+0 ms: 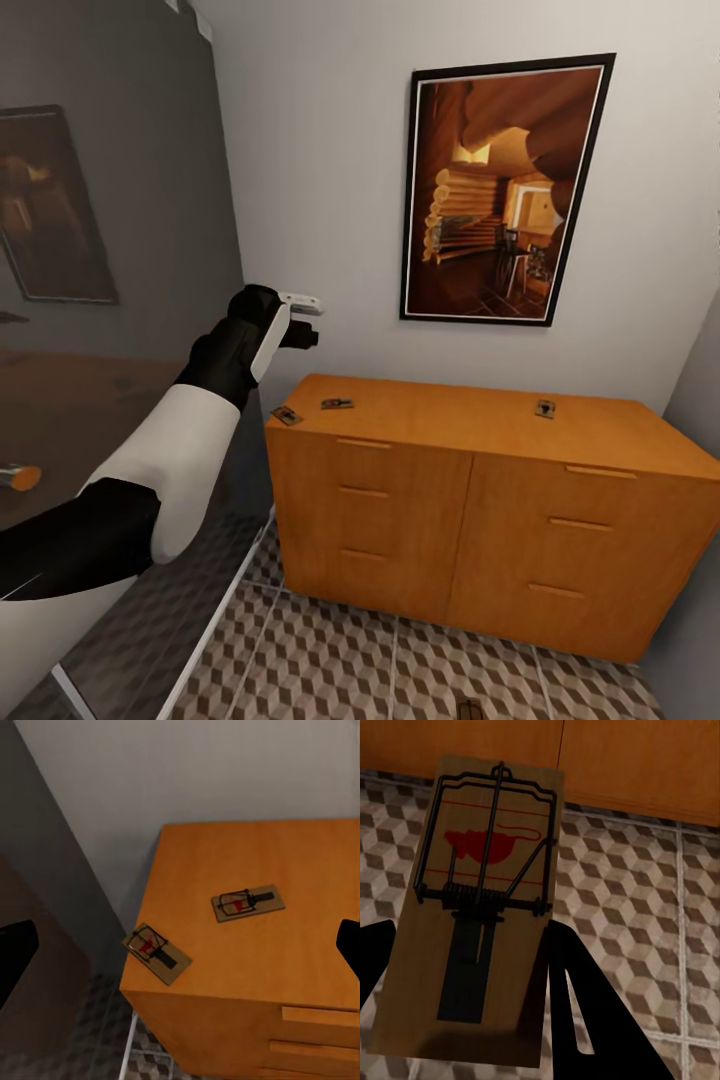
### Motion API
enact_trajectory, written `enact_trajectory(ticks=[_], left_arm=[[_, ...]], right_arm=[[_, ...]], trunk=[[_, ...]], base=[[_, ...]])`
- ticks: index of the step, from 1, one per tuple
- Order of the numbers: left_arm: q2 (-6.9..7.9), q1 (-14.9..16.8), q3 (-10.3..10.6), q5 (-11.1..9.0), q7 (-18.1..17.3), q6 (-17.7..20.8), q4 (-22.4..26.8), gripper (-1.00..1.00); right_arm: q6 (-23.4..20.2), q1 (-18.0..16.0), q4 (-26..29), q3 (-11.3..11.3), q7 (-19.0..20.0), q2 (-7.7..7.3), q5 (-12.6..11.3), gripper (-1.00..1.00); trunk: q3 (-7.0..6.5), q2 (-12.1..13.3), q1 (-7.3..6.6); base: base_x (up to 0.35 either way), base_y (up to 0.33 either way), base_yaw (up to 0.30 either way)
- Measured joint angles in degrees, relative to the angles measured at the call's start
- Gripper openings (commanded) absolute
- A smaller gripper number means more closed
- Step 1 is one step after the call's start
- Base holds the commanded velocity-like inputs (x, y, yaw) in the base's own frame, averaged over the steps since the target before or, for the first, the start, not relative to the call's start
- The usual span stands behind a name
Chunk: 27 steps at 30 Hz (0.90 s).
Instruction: Take the four mousetraps from the cabinet in the bathroom and place them on the bathroom floor. Make sure all four end up on the same floor surface, and ensure that at least two of them are either under or directly next to the same bathroom sink.
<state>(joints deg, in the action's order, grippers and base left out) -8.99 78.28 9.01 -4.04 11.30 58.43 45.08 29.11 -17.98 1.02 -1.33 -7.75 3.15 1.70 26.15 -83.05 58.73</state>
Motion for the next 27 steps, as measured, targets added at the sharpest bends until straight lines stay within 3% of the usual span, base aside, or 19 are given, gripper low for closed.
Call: enact_trajectory(ticks=[13,27], left_arm=[[0.00,-0.7,0.0,0.0,0.0,0.0,0.0,1.00],[0.00,-0.8,0.0,0.0,0.0,0.0,0.0,1.00]], right_arm=[[0.0,0.0,0.0,0.0,0.0,0.00,0.0,-1.00],[-0.1,0.0,0.1,0.0,0.0,0.00,0.0,-1.00]], trunk=[[-0.64,0.0,0.00],[0.39,0.0,0.00]], base=[[0.000,0.000,0.000],[0.000,0.000,0.000]])
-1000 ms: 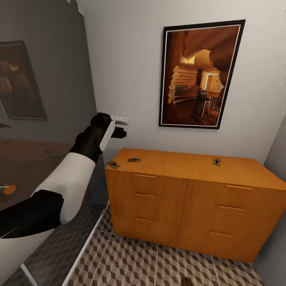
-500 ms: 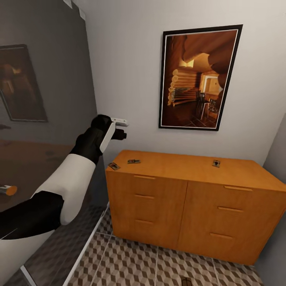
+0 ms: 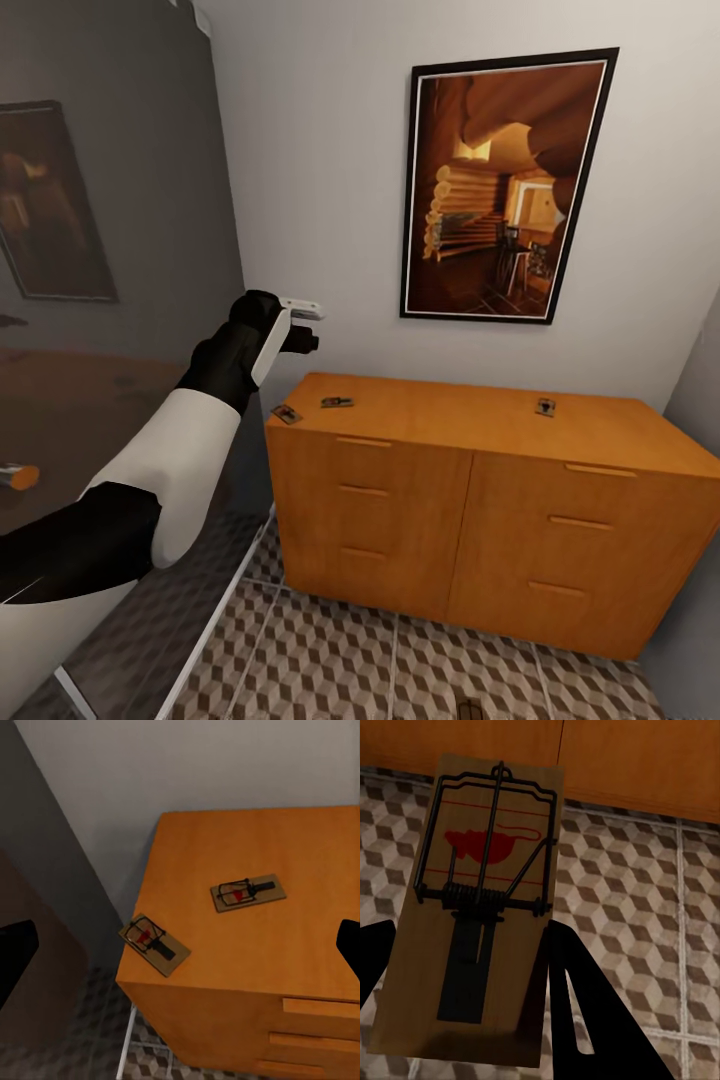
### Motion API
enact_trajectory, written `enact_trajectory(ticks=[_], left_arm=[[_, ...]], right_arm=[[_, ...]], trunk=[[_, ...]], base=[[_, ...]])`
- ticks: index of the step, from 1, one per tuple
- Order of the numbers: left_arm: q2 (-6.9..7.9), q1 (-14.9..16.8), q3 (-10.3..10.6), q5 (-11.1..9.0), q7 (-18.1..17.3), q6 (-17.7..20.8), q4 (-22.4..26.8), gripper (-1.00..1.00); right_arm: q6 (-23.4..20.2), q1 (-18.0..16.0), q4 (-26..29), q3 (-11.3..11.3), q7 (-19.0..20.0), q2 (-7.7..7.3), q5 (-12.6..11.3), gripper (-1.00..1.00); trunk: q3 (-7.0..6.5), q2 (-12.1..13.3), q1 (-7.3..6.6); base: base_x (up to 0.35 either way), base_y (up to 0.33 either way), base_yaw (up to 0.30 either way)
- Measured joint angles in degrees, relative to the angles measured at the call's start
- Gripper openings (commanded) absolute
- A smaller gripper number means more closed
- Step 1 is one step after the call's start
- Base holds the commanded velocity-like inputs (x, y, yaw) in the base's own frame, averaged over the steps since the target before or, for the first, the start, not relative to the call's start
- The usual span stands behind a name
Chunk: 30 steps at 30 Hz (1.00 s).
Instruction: Take the four mousetraps from the cabinet in the bathroom and place them on the bathroom floor. Make sure all four end up on the same floor surface, and ensure that at least two of them are either under or directly next to the same bathroom sink.
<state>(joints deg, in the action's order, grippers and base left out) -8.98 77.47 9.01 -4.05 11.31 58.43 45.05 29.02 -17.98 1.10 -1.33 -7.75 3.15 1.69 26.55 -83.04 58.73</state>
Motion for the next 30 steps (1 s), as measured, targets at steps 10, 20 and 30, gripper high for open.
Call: enact_trajectory(ticks=[10,20,30], left_arm=[[0.00,0.0,0.0,0.0,0.0,0.0,-0.1,1.00],[0.00,0.0,0.0,0.0,0.0,0.0,-0.1,1.00],[-0.03,0.0,0.0,0.0,0.0,0.0,-0.1,1.00]], right_arm=[[0.0,0.0,0.0,0.0,0.0,0.00,0.0,-1.00],[0.0,0.0,0.0,0.0,0.0,0.01,0.0,-1.00],[0.0,0.0,0.0,0.0,0.1,-0.01,0.0,-1.00]], trunk=[[0.91,0.0,0.00],[1.33,0.0,0.00],[1.19,0.0,0.00]], base=[[0.000,0.000,0.000],[0.000,0.000,0.000],[0.000,0.149,-0.141]])
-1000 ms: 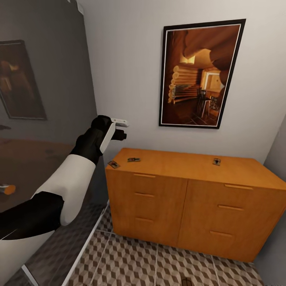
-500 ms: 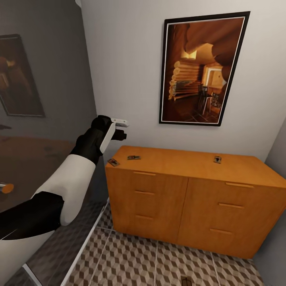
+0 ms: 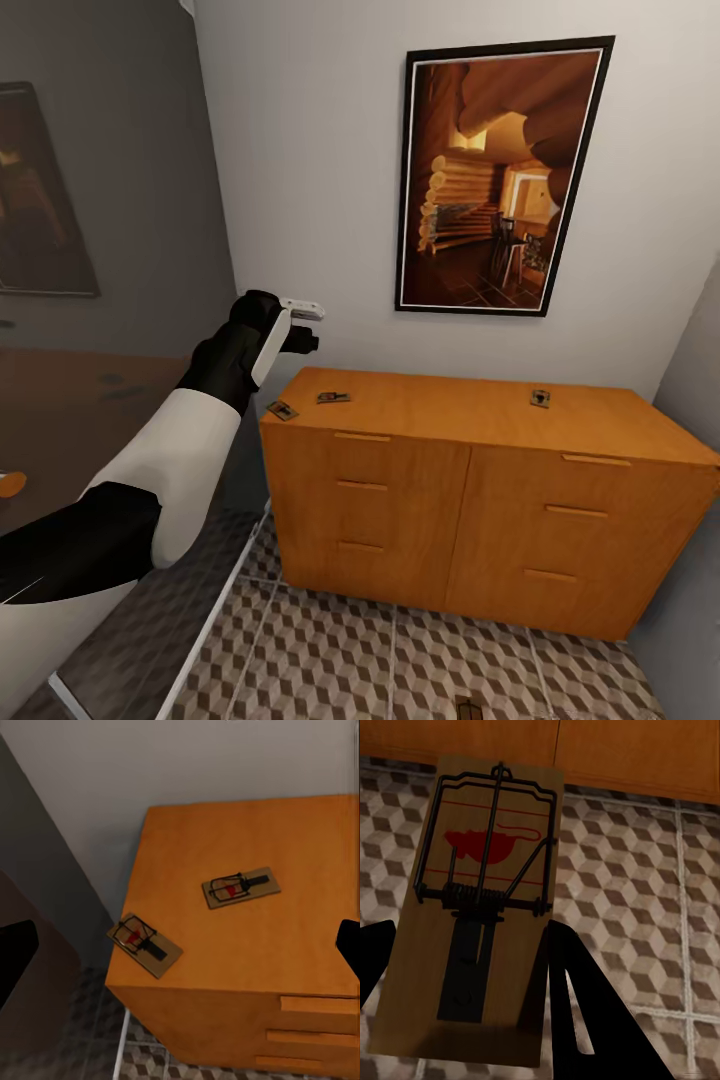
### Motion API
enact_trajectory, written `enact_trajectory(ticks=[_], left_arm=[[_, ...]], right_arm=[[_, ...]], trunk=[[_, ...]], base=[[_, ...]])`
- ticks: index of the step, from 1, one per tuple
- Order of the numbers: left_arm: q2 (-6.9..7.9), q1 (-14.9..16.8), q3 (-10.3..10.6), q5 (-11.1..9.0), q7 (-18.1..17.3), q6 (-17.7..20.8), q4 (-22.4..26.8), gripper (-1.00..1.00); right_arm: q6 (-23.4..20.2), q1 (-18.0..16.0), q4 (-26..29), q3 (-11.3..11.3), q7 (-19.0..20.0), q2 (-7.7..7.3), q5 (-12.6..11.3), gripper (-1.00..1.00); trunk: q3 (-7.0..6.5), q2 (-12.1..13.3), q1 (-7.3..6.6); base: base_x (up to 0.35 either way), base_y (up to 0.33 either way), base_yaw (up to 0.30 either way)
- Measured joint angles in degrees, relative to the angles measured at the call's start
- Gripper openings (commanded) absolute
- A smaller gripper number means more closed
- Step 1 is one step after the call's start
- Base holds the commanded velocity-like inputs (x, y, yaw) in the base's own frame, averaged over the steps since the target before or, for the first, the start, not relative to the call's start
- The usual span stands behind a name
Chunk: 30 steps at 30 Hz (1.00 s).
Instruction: Take the four mousetraps from the cabinet in the bathroom and place them on the bathroom floor. Make sure all four end up on the same floor surface, and ensure that at least two of them are either under or directly next to the same bathroom sink.
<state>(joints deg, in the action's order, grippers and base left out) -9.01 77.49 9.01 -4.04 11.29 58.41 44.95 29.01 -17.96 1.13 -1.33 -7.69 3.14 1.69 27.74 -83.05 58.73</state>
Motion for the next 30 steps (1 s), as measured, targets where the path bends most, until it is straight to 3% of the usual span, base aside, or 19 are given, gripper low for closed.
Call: enact_trajectory(ticks=[6,17,30], left_arm=[[0.01,0.0,0.0,0.0,0.0,0.0,0.0,1.00],[0.02,-0.1,0.0,0.0,0.0,0.0,0.0,1.00],[0.03,-0.5,0.0,0.0,0.0,0.0,0.0,1.00]], right_arm=[[0.0,0.0,0.0,0.0,0.0,0.00,0.0,-1.00],[0.0,0.0,0.0,0.0,-0.1,0.00,0.0,-1.00],[0.0,0.0,0.0,0.0,-0.1,0.01,0.0,-1.00]], trunk=[[-0.25,0.0,0.00],[-0.73,0.0,0.00],[-0.38,0.0,0.00]], base=[[0.000,0.197,-0.261],[0.000,0.019,-0.249],[0.000,0.000,-0.018]])
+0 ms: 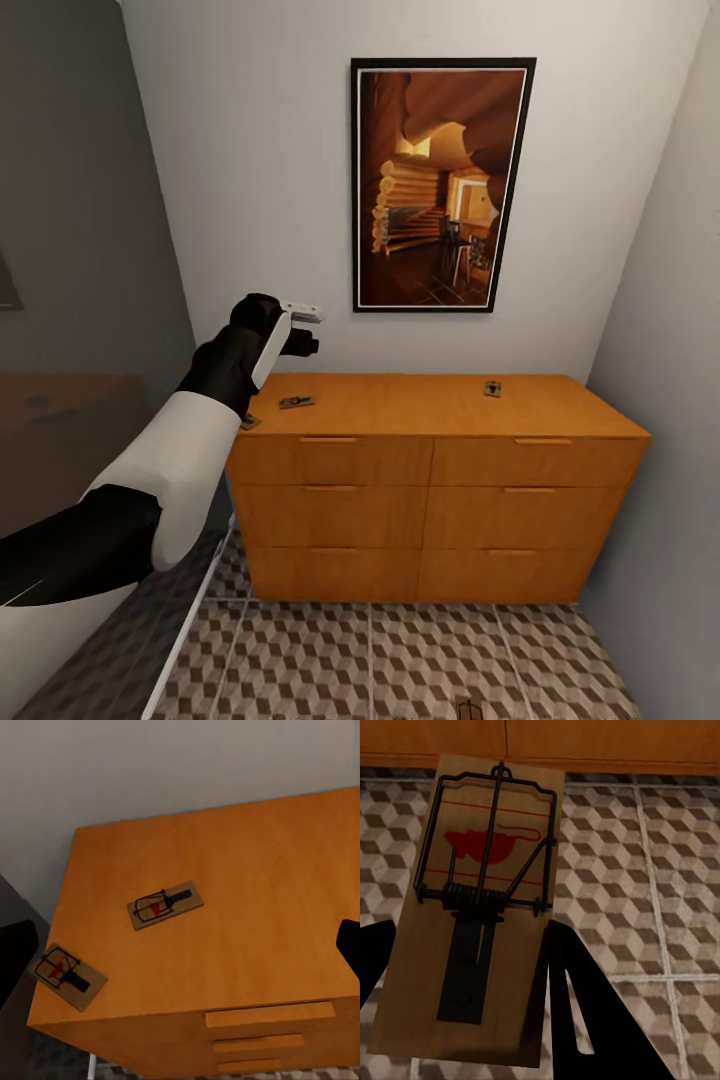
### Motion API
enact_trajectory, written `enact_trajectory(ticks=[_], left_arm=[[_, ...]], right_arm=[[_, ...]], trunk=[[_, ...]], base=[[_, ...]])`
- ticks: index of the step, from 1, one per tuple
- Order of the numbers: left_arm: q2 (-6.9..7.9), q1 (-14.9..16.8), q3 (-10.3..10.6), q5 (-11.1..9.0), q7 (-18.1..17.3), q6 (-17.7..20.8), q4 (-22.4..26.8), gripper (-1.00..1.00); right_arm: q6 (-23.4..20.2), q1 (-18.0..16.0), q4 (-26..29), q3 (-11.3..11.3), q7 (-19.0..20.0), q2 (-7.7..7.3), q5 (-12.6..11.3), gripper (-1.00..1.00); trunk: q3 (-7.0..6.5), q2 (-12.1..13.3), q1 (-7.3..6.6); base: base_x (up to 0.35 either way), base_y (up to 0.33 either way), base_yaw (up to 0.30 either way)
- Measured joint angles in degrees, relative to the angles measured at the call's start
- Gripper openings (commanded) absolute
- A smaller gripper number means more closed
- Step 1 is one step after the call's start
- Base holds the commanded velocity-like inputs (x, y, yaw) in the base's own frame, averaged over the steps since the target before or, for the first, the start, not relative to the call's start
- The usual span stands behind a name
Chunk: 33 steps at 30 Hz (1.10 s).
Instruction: Take the four mousetraps from the cabinet in the bathroom and place them on the bathroom floor. Make sure all four end up on the same floor surface, and ensure that at least two of them are either under or directly next to the same bathroom sink.
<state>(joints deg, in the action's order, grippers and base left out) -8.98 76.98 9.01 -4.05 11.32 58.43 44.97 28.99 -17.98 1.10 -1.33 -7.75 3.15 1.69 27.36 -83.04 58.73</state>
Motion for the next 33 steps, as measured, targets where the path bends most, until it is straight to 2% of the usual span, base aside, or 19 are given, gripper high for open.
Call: enact_trajectory(ticks=[17,25,33], left_arm=[[0.07,0.0,0.0,0.0,0.0,0.0,0.0,1.00],[0.08,-1.9,0.0,0.0,0.1,-0.2,-0.2,1.00],[0.09,-2.3,-0.1,0.4,0.8,-0.6,-2.9,1.00]], right_arm=[[0.0,0.0,0.0,0.0,0.0,0.00,0.0,-1.00],[0.0,0.0,0.0,0.0,-0.1,0.00,0.0,-1.00],[0.0,0.0,0.0,0.0,-0.1,0.00,0.0,-1.00]], trunk=[[1.35,0.0,0.00],[1.41,0.0,0.00],[1.41,0.0,0.00]], base=[[0.000,0.000,0.000],[0.000,0.000,0.000],[0.000,0.000,0.000]])
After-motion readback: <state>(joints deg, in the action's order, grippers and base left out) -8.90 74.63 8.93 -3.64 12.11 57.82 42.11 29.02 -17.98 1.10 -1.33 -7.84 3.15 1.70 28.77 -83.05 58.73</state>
